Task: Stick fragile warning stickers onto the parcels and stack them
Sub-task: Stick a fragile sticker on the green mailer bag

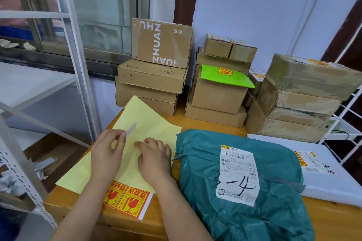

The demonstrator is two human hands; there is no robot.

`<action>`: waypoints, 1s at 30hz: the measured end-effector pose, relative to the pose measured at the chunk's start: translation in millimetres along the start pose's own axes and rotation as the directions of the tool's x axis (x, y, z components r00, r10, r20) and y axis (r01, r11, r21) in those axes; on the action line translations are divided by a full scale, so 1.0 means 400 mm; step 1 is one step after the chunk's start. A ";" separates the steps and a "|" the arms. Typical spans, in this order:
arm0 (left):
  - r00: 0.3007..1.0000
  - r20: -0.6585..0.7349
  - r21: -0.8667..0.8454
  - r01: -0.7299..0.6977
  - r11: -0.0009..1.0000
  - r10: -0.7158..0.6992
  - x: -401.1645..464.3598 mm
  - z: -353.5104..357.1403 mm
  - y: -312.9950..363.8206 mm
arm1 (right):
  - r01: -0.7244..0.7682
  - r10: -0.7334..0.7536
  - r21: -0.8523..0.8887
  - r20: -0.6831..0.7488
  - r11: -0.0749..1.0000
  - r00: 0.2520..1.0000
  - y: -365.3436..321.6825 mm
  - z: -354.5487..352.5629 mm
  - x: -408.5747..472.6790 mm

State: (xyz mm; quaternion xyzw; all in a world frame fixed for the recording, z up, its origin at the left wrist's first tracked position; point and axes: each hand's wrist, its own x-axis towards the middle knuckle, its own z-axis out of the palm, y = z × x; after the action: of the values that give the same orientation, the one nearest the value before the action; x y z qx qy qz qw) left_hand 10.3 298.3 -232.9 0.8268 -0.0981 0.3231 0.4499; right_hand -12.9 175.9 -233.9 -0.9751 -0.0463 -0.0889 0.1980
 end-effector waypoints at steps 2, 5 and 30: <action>0.999 -0.034 -0.037 0.010 0.999 -0.011 -0.002 -0.004 0.006 | 0.011 -0.010 -0.024 0.039 1.000 0.999 0.001 0.004 0.000; 0.996 -0.078 -0.099 0.025 0.995 -0.033 -0.005 -0.008 0.010 | 0.012 -0.007 -0.052 0.090 0.999 0.996 0.002 0.007 -0.001; 0.812 -0.050 0.038 -0.580 0.813 0.582 -0.016 0.008 0.278 | -0.098 0.302 0.945 -0.001 0.313 0.953 -0.030 -0.345 -0.145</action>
State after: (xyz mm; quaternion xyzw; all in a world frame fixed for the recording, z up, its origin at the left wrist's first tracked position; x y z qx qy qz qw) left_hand -43.6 231.0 -162.4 0.7521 -0.3289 0.4705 0.3237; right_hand -92.6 129.3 -115.5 -0.6695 0.0506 -0.1073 0.7333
